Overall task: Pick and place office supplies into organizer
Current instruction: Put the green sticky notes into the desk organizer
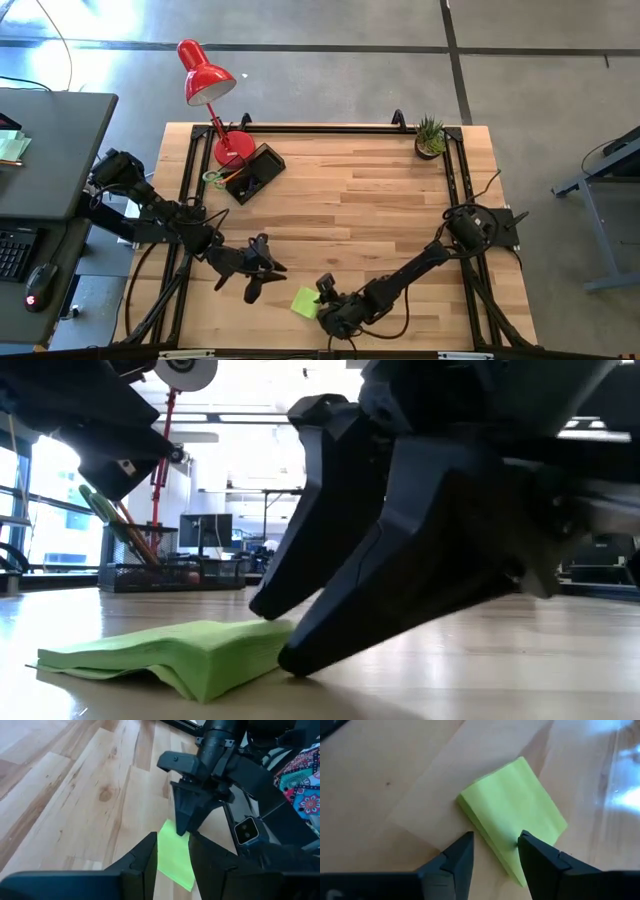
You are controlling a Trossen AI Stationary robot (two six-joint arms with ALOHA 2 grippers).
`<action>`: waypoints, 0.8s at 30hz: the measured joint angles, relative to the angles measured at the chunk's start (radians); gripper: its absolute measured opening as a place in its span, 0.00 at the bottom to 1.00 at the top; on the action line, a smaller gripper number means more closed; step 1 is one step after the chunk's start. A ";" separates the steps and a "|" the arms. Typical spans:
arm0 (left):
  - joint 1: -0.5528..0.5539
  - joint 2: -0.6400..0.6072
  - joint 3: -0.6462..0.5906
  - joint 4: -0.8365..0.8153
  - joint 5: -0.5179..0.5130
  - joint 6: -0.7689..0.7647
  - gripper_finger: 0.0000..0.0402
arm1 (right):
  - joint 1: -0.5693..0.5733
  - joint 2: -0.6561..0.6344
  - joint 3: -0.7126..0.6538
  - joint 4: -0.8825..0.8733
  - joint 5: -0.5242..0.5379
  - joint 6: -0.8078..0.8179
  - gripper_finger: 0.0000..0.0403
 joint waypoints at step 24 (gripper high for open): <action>0.000 0.000 0.000 -0.001 -0.017 -0.008 0.24 | -0.004 0.062 0.000 0.130 0.110 -0.042 0.16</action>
